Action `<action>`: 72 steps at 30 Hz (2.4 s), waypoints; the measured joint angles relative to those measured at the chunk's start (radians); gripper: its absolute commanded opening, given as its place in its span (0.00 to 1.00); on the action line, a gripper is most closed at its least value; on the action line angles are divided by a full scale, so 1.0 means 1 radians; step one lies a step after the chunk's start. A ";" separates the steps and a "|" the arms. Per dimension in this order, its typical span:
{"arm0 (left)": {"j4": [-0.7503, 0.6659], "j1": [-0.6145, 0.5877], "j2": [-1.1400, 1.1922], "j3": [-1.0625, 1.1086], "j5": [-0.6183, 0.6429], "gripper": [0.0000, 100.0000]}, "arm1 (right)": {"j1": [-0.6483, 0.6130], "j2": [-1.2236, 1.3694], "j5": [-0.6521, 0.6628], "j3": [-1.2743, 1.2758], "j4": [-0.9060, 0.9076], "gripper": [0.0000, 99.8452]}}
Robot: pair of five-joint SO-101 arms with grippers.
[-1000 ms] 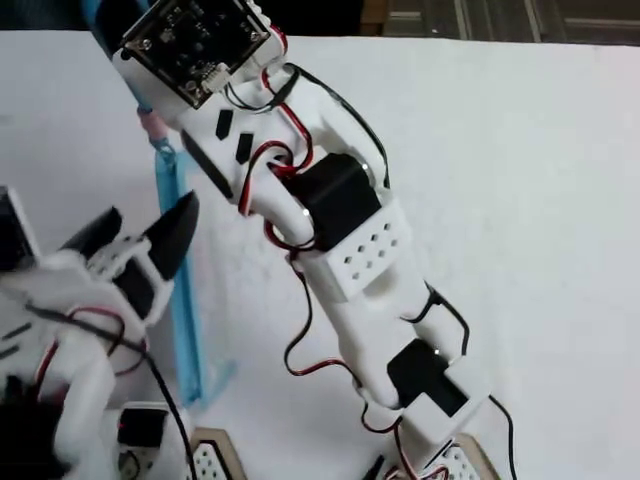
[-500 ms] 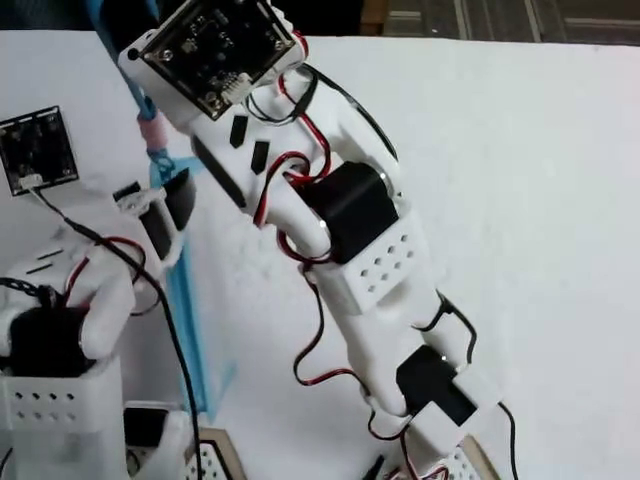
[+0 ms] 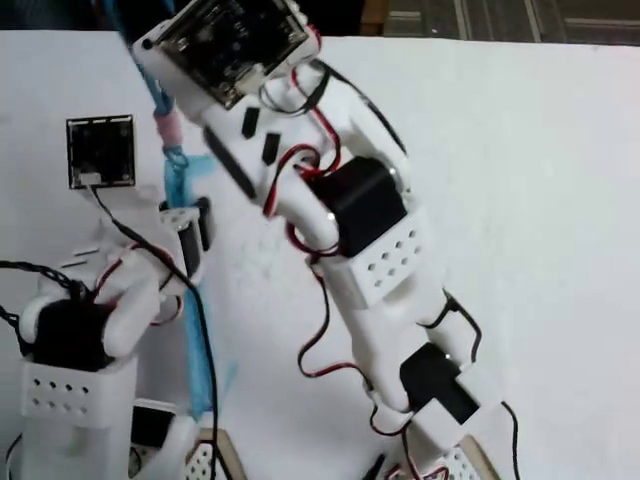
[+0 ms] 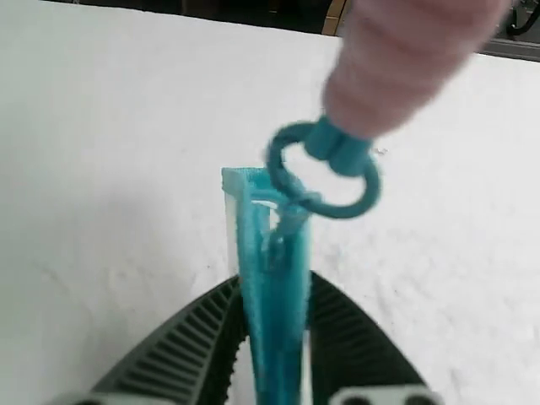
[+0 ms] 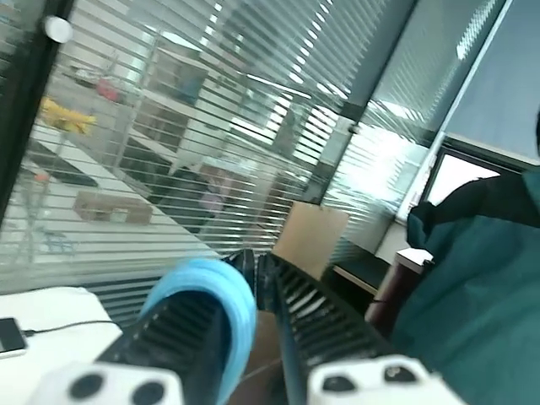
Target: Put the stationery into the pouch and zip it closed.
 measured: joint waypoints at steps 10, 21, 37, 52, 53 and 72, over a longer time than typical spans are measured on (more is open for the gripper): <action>0.023 -0.058 0.002 -0.094 -0.015 0.02 | 0.138 0.000 0.000 0.000 0.000 0.02; 0.430 0.132 -0.118 -0.603 -0.017 0.02 | 0.417 0.195 -0.003 -0.003 -0.175 0.02; 0.508 0.183 -0.112 -0.896 -0.040 0.02 | 0.562 0.580 -0.006 -0.038 -0.351 0.02; 0.508 0.183 -0.112 -0.928 -0.041 0.02 | 0.609 0.626 -0.006 -0.132 -0.298 0.02; 0.508 0.183 -0.114 -0.930 -0.041 0.02 | 0.609 0.614 -0.006 -0.149 -0.273 0.02; 0.434 0.178 -0.158 -0.873 -0.046 0.02 | 0.359 0.436 0.006 -0.554 0.624 0.38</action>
